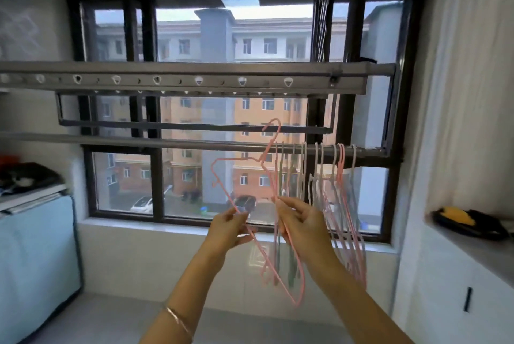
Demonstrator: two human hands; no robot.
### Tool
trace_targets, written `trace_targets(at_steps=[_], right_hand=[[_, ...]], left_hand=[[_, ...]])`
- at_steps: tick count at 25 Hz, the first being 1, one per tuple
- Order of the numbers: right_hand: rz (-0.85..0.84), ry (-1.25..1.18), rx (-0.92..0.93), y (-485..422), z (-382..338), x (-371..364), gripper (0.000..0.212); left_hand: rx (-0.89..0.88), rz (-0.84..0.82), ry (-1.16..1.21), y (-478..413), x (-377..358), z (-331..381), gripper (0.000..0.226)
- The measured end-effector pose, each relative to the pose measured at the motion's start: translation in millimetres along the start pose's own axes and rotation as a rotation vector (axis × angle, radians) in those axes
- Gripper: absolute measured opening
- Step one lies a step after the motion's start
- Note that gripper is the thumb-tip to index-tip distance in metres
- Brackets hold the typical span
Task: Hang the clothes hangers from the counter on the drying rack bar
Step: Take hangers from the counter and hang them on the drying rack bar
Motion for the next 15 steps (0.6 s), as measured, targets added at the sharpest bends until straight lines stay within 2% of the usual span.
trace_targets(at_steps=[4, 8, 11, 15], right_hand=[[0.088, 0.202, -0.026, -35.6, 19.7, -14.4, 0.018], [0.126, 0.336, -0.07, -56.5, 36.8, -17.8, 0.027], [0.061, 0.417, -0.115, -59.6, 49.0, -19.6, 0.029], [0.052, 0.436, -0.138, -59.8, 52.5, -7.5, 0.026]], left_hand=[[0.089, -0.165, 0.108, -33.8, -6.3, -7.1, 0.03], [0.173, -0.234, 0.182, -59.1, -16.7, -20.4, 0.048], [0.299, -0.3, 0.129, -65.5, -26.5, -40.8, 0.073], [0.319, -0.396, 0.047, -66.8, -43.2, -55.1, 0.105]])
Point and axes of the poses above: each hand's wrist, its own y-axis away from the middle knuckle, its own x-axis out of the back of the hand, z = x × y, the point moved 9 cm from there along -y, towards the middle knuckle, and after that the axes turned 1 degree about x, right-handed, at the moved point
